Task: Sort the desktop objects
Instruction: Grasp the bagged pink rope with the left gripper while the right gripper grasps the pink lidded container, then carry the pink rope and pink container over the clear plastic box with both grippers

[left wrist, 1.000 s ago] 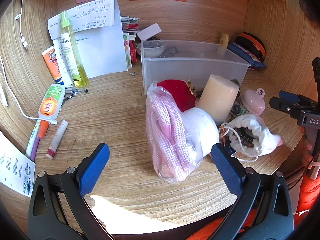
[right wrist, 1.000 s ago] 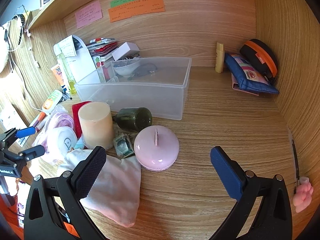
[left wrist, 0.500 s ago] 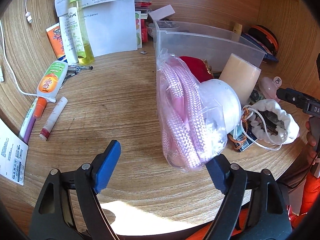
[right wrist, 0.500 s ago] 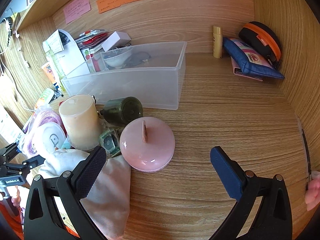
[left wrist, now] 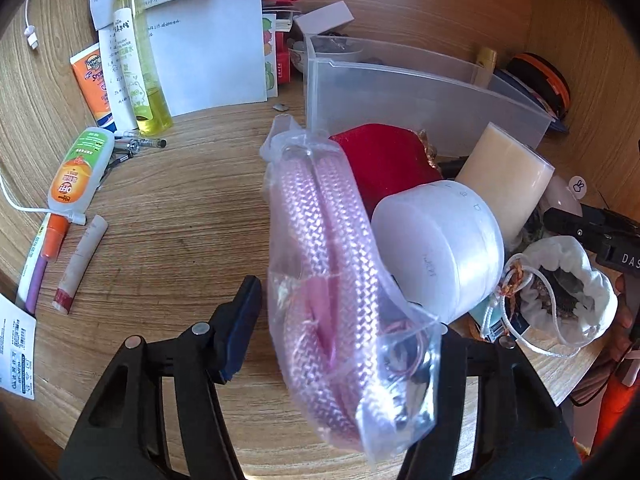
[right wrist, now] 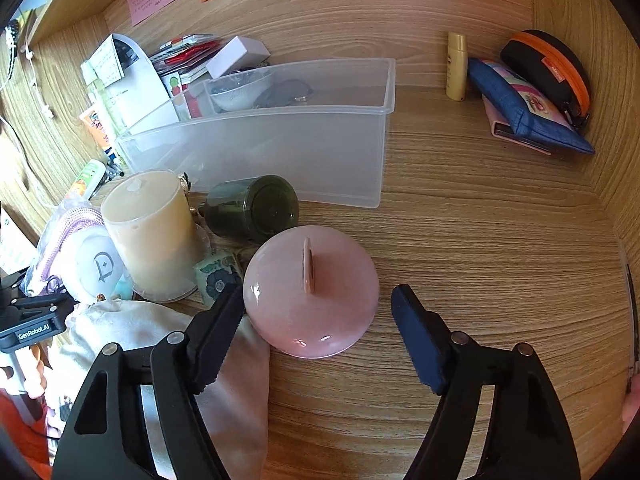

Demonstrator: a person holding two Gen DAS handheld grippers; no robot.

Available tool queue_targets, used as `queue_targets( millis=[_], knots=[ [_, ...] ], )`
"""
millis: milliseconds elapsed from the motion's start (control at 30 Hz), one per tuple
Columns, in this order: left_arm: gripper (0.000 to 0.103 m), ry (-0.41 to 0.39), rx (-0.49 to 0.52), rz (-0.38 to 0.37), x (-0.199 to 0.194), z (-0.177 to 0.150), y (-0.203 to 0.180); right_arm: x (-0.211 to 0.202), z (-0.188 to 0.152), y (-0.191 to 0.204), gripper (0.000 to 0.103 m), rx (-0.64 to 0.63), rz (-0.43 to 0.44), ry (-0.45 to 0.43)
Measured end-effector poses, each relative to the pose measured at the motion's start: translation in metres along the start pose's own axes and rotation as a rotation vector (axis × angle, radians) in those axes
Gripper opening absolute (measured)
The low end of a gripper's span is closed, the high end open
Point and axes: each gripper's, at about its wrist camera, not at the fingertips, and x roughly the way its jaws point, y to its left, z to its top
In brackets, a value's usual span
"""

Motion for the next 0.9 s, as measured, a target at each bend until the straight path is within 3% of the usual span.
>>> queue_targets(
  millis=[100,233,267,367,467,900],
  knots=[
    [0.051,-0.002,0.006,0.003,0.002,0.003,-0.002,0.001,0.0,-0.001,0.072,0.014,0.011,-0.006],
    [0.043,-0.009,0.008,0.007,0.004,0.006,-0.001,0.0,0.001,-0.002,0.061,0.024,0.029,-0.013],
    [0.033,-0.01,-0.003,0.006,0.004,0.007,0.001,0.0,0.001,-0.001,0.061,0.021,0.025,-0.015],
    [0.028,-0.004,-0.059,-0.052,0.002,0.009,0.011,0.0,0.0,0.0,0.061,0.021,0.014,-0.021],
    [0.023,-0.012,-0.083,-0.051,-0.003,0.009,0.018,-0.004,0.001,-0.002,0.061,0.03,0.019,-0.037],
    [0.021,-0.142,-0.053,-0.002,-0.037,0.033,0.018,-0.032,0.019,-0.002,0.061,0.005,-0.005,-0.115]
  ],
)
